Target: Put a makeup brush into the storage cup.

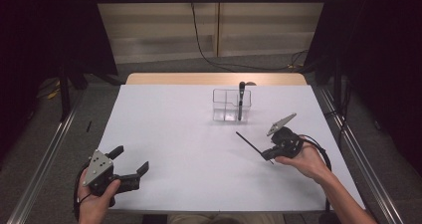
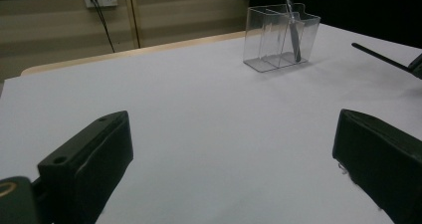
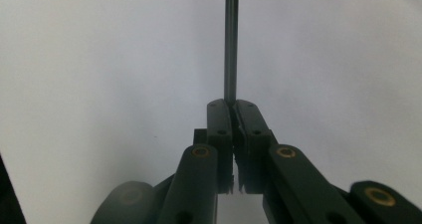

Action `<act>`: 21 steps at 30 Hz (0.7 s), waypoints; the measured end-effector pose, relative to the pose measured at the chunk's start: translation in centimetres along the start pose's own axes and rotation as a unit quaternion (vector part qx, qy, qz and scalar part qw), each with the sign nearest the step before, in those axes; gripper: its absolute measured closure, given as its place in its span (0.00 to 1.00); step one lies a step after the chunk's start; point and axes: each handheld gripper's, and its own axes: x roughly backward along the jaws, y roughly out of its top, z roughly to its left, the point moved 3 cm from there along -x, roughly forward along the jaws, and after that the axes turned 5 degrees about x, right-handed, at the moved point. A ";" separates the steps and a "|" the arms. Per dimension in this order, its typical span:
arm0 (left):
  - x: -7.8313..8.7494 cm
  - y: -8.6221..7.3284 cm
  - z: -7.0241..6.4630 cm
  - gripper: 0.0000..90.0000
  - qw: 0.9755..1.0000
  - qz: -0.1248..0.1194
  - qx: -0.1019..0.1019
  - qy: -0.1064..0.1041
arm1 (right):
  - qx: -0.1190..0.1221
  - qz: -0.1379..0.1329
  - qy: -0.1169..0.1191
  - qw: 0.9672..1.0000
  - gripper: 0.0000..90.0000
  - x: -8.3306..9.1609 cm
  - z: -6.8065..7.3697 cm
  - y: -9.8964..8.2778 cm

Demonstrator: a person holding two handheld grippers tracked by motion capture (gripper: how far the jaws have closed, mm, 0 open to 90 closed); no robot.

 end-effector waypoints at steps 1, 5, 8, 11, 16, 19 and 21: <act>0.0 0.0 0.0 0.03 1.000 0.000 -0.001 0.001 | 0.001 -0.007 0.001 1.000 0.96 0.0 0.1 -0.1; 0.0 0.0 0.0 0.03 1.000 0.000 0.001 0.001 | -0.007 -0.042 -0.004 0.999 0.96 0.0 0.0 -0.3; 0.0 0.0 0.0 0.03 1.000 -0.001 0.001 0.000 | -0.007 -0.071 0.000 0.997 0.96 0.1 0.0 -0.4; 0.0 0.0 0.1 0.03 1.000 -0.001 0.001 0.001 | -0.009 -0.097 0.002 0.995 0.96 0.1 0.2 -0.4; 0.1 0.1 0.0 0.03 1.000 -0.002 0.001 0.001 | -0.005 -0.151 0.003 0.989 0.96 0.8 0.2 -0.2; 0.1 0.1 0.1 0.03 1.000 -0.001 0.000 0.000 | -0.002 -0.183 0.001 0.983 0.96 1.2 0.3 -0.2; 0.1 0.1 0.0 0.03 1.000 -0.002 0.001 -0.001 | -0.005 -0.201 0.000 0.980 0.96 1.5 0.3 -0.2</act>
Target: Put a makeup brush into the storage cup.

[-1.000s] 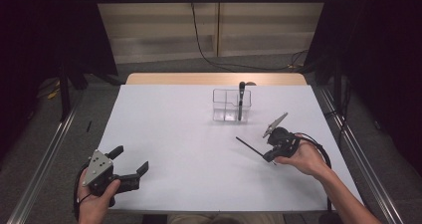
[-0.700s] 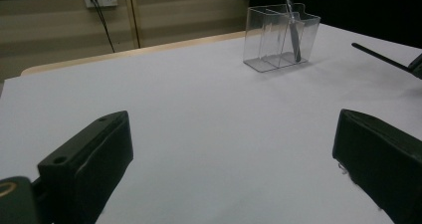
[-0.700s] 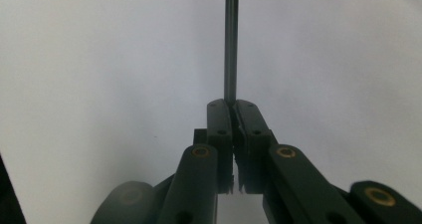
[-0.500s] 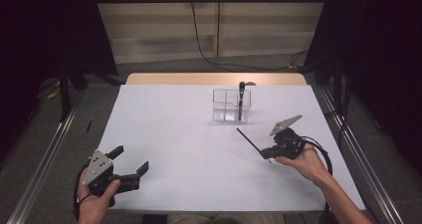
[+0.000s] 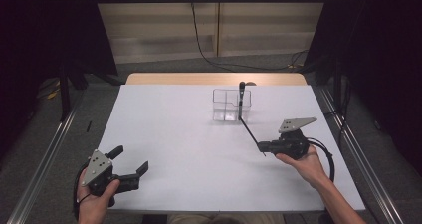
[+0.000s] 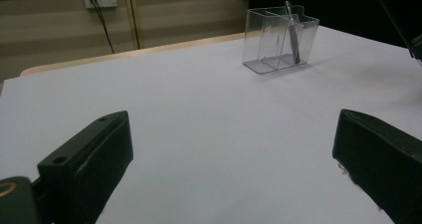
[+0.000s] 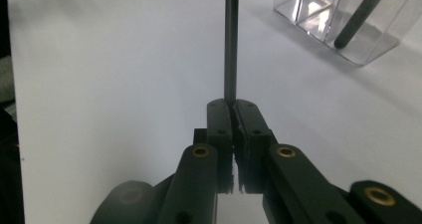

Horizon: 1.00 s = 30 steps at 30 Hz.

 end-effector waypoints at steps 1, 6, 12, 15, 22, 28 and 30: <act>0.0 0.0 0.0 0.03 1.000 0.000 0.000 0.000 | 0.001 -0.006 -0.001 1.000 0.96 0.1 0.0 0.0; 0.0 0.0 -0.1 0.03 1.000 0.001 -0.001 -0.001 | 0.000 -0.036 -0.001 0.999 0.96 0.4 0.1 0.0; -0.2 0.1 -0.2 0.03 1.000 -0.001 0.002 -0.008 | -0.003 -0.075 0.003 0.997 0.96 1.1 0.1 0.5; -0.4 0.2 -0.4 0.03 1.000 0.000 -0.001 -0.018 | 0.000 -0.083 0.007 0.997 0.96 1.2 0.3 0.9; -0.8 0.7 -0.7 0.03 1.000 -0.004 -0.003 -0.028 | 0.017 -0.076 0.026 0.997 0.96 0.6 1.1 1.6; -1.4 1.0 -1.5 0.03 0.999 -0.001 -0.005 -0.042 | 0.029 -0.073 0.041 0.996 0.96 0.1 1.6 2.3; -1.7 1.2 -1.7 0.03 0.999 0.000 -0.006 -0.049 | 0.033 -0.072 0.045 0.996 0.96 -0.2 1.7 2.5</act>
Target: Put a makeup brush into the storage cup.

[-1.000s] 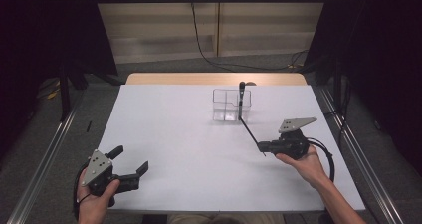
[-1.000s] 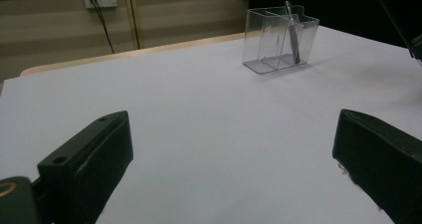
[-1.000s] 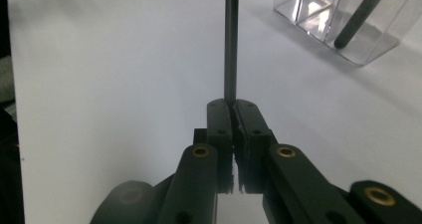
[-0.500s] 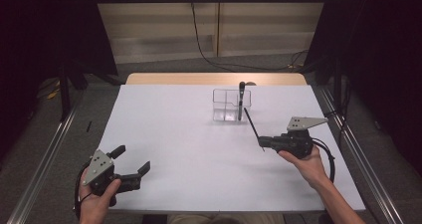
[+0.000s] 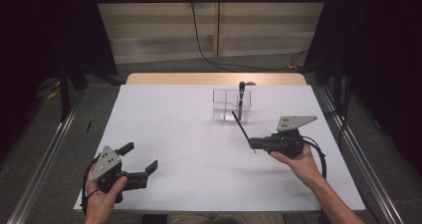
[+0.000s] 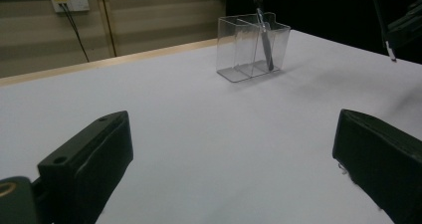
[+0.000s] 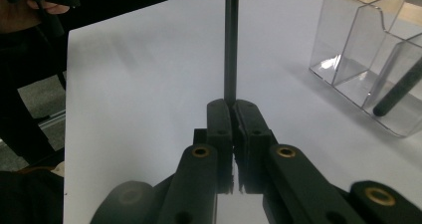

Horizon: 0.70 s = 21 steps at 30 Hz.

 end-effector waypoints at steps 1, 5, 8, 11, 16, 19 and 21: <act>-0.1 0.1 -0.1 0.03 1.000 -0.002 0.000 -0.003 | -0.001 0.000 0.003 1.000 0.96 -0.2 0.0 0.1; -0.7 0.5 -0.5 0.03 1.000 -0.002 -0.008 -0.010 | 0.002 0.002 0.012 1.000 0.96 -0.8 0.2 0.5; -1.1 0.5 -0.8 0.03 1.000 0.001 -0.012 -0.016 | 0.006 0.005 0.018 1.000 0.96 -1.3 0.4 0.7; -1.4 0.6 -1.0 0.03 1.000 -0.001 -0.010 -0.020 | 0.009 0.007 0.024 1.000 0.96 -1.7 0.7 0.9; -2.1 1.0 -1.4 0.03 0.999 0.000 -0.019 -0.031 | 0.011 0.013 0.035 0.999 0.96 -2.4 0.9 1.1; -2.5 1.3 -1.7 0.03 0.999 -0.002 -0.019 -0.035 | 0.015 0.018 0.041 0.999 0.96 -2.9 1.0 1.2; -2.8 1.5 -1.8 0.03 0.999 0.000 -0.024 -0.039 | 0.016 0.021 0.044 0.999 0.96 -3.2 1.1 1.3</act>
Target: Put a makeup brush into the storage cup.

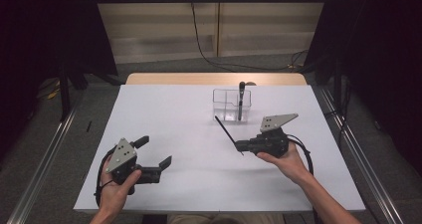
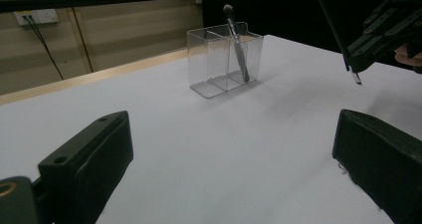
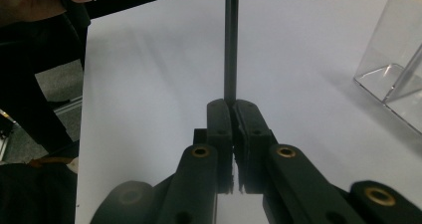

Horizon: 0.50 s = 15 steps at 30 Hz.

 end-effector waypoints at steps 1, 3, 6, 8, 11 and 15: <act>-0.2 0.1 -0.1 0.03 1.000 -0.002 0.001 -0.002 | 0.000 0.001 0.002 1.000 0.96 -0.1 0.0 0.1; -0.5 0.3 -0.5 0.03 1.000 -0.002 0.000 -0.008 | 0.003 0.001 0.006 1.000 0.96 -0.4 0.1 0.3; -1.0 0.6 -1.1 0.03 1.000 -0.001 -0.003 -0.019 | 0.008 0.004 0.014 1.000 0.96 -0.8 0.3 0.7; -1.3 0.6 -1.5 0.03 1.000 0.000 -0.003 -0.027 | 0.011 0.007 0.020 1.000 0.96 -1.2 0.4 0.9; -1.6 0.6 -1.8 0.03 0.999 0.001 -0.007 -0.034 | 0.014 0.012 0.026 0.999 0.96 -1.6 0.6 1.1; -2.1 0.7 -1.9 0.03 0.999 0.011 -0.015 -0.040 | 0.020 0.019 0.036 0.999 0.96 -1.9 0.8 1.5</act>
